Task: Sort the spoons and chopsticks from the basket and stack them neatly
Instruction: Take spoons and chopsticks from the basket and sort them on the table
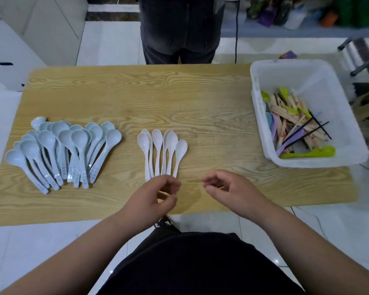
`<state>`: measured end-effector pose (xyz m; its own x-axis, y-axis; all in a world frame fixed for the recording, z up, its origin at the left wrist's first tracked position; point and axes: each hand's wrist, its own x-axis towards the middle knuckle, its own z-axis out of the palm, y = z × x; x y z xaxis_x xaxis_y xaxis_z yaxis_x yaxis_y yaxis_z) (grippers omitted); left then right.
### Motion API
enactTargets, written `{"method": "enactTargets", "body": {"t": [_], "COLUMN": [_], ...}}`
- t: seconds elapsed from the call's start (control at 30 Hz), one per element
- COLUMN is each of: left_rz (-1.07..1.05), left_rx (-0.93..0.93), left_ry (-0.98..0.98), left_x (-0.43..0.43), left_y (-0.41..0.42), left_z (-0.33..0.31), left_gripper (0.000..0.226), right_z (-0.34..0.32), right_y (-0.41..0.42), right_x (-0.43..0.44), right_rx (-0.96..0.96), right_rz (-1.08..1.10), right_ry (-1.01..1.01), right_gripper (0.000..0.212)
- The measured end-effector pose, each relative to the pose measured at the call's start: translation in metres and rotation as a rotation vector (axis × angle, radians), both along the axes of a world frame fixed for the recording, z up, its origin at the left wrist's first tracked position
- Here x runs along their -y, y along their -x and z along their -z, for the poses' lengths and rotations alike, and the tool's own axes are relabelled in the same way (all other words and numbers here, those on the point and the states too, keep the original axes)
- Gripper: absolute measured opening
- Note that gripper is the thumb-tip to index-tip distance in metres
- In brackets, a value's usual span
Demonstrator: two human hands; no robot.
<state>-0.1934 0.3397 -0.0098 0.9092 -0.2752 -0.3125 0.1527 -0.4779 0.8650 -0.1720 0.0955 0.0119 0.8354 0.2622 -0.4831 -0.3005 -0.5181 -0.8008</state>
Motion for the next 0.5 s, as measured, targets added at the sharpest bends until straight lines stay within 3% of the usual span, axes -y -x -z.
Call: {"method": "enactTargets", "body": {"t": [0.2,0.5], "left_rz": [-0.042,0.022], "left_rx": [0.012,0.059], "left_ry": [0.096,0.117], "left_x": [0.097,0.216], "left_y": [0.031,0.027], "left_z": [-0.048,-0.067], "left_gripper": [0.025,0.027], "right_z": [-0.031,-0.037], "right_y": [0.050,0.074], "right_x": [0.094,0.198], "right_rx": [0.069,0.146], "right_rz": [-0.065,0.069], "right_ry": [-0.021,-0.087], "right_gripper": [0.017,0.023]}}
